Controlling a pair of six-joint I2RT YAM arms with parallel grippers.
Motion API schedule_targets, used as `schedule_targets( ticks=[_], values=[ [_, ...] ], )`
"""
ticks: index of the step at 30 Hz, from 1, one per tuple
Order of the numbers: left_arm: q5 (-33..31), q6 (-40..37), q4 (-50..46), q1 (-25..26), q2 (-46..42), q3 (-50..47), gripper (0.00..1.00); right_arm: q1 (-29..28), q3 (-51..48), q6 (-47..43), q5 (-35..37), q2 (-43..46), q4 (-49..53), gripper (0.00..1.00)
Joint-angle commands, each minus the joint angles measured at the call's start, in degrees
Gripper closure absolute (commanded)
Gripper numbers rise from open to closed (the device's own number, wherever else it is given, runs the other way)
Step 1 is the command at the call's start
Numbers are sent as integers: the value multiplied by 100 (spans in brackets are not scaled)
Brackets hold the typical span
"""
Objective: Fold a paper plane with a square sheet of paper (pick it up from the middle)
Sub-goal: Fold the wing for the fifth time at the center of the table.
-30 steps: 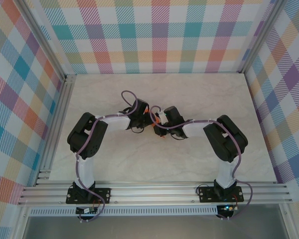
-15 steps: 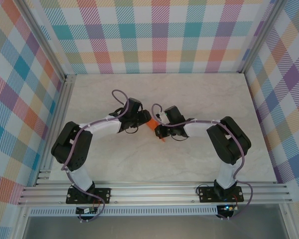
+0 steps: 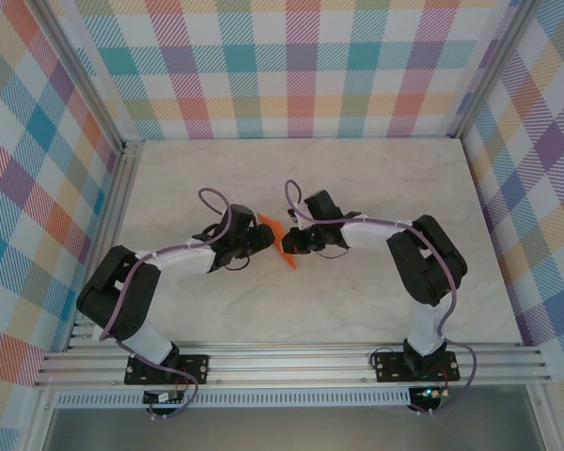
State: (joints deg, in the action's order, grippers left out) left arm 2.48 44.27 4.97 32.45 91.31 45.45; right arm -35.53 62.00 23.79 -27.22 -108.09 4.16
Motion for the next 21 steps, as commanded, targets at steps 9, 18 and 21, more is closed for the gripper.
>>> schedule_targets(
  ticks=[9,18,21],
  values=[
    [13,-23,703,-37,134,-51,51,-22,62,455,-653,-368,-180,96],
    [203,6,1035,-37,464,25,57,18,-209,830,-493,-458,-451,96],
    [247,12,1065,-37,524,43,57,68,-350,950,-454,-442,-598,95]
  ],
)
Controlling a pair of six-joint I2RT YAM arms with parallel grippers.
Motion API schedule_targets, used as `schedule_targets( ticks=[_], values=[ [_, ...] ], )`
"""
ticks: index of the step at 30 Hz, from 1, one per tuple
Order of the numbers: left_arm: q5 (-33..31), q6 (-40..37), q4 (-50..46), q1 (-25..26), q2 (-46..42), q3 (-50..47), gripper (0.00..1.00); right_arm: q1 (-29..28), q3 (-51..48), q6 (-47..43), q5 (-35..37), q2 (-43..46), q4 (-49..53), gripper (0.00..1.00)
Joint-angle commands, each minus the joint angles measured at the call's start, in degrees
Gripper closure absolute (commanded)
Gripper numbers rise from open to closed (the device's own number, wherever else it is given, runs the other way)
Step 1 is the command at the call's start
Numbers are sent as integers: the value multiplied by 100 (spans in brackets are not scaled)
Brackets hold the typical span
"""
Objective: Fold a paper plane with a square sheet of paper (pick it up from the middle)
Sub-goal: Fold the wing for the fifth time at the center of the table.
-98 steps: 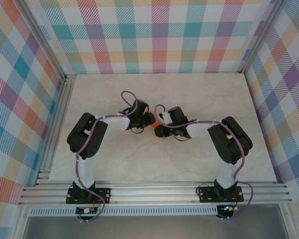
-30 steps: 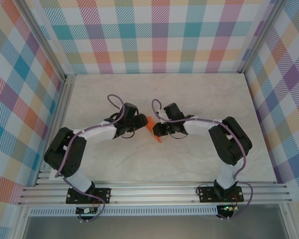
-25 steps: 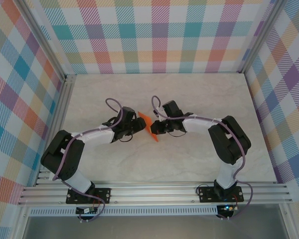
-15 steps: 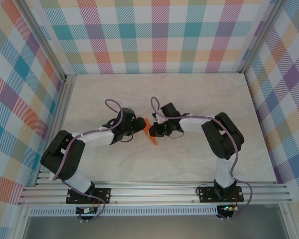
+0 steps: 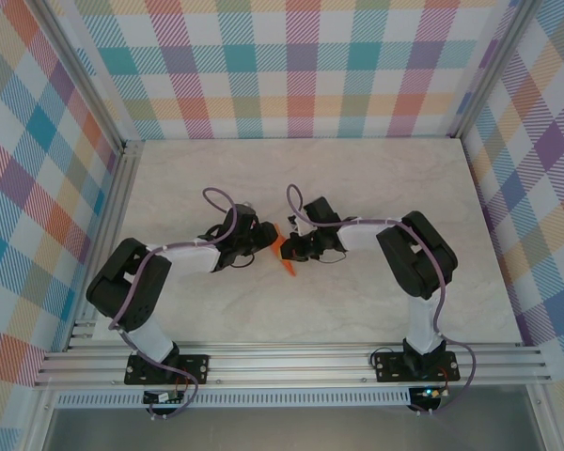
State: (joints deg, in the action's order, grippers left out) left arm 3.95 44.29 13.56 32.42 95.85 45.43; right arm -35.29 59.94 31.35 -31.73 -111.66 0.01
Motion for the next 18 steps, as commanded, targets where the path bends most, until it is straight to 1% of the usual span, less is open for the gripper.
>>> schedule_targets(
  ticks=[1,10,18],
  values=[
    [98,22,216,-34,89,49,57,59,-184,228,2,-76,-221,95],
    [206,35,365,-34,282,141,58,223,-625,630,-164,-59,-853,93],
    [406,-26,568,-34,371,132,59,429,-677,1039,-736,-292,-1174,94]
  ],
)
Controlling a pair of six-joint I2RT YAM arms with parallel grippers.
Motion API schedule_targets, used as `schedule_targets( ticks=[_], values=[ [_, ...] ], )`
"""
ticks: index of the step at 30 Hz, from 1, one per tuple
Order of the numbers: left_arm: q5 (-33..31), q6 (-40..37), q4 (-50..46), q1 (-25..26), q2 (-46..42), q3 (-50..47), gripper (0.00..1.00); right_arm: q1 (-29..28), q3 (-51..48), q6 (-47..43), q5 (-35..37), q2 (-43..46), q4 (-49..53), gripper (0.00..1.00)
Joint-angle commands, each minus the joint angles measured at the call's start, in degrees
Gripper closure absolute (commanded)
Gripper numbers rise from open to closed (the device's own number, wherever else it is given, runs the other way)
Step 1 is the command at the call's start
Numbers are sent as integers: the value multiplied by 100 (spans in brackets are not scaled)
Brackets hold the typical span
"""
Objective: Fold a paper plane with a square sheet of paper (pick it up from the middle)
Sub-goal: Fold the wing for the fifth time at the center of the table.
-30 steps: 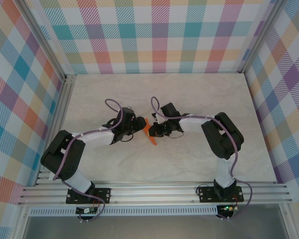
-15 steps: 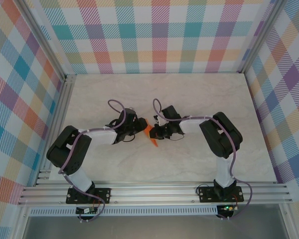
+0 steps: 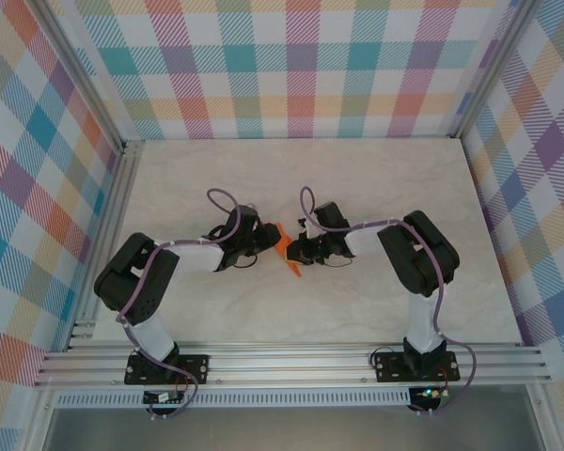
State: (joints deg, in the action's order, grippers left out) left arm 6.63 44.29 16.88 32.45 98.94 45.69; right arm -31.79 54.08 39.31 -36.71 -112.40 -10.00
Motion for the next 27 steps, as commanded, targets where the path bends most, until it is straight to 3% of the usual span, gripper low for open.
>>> schedule_targets(
  ticks=[1,15,27],
  values=[
    [165,-35,266,-37,82,107,59,100,-93,299,-294,-250,-209,94],
    [547,-105,659,-37,498,206,74,305,-180,667,-438,-440,-355,95],
    [426,-80,743,-37,414,84,76,331,-131,641,-416,-519,-214,95]
  ],
)
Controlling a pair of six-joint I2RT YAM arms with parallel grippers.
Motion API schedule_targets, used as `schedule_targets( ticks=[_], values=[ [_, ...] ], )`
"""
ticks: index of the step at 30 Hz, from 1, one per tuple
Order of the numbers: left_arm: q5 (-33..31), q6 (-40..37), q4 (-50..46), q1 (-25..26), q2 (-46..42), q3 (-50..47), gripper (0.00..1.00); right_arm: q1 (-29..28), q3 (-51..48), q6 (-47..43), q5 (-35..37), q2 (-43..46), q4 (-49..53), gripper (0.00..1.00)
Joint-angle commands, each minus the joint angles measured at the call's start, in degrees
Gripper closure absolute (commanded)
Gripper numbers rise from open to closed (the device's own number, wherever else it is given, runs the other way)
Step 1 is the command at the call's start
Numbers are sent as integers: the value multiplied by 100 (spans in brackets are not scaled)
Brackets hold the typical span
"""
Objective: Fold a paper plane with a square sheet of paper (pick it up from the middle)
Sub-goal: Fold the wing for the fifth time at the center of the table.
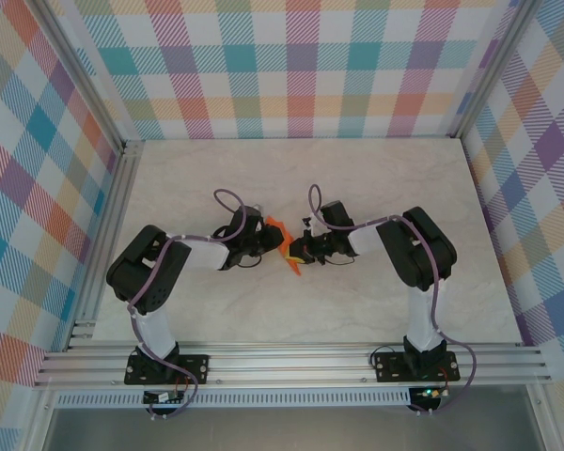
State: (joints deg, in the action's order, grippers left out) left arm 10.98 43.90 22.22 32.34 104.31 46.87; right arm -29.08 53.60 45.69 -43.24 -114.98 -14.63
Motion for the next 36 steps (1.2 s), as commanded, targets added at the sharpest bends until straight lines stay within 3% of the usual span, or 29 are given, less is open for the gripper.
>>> schedule_targets(
  ticks=[1,8,15,36],
  values=[
    [-4,-62,257,-26,-207,-84,75,60,-80,1,244,-262,265,95],
    [244,-194,584,1,-649,-386,73,69,-36,-8,295,-295,382,96],
    [484,-144,690,2,-351,-337,75,67,9,-50,312,-323,491,96],
    [-61,-237,276,5,110,-95,78,68,29,-95,334,-385,633,96]
  ],
)
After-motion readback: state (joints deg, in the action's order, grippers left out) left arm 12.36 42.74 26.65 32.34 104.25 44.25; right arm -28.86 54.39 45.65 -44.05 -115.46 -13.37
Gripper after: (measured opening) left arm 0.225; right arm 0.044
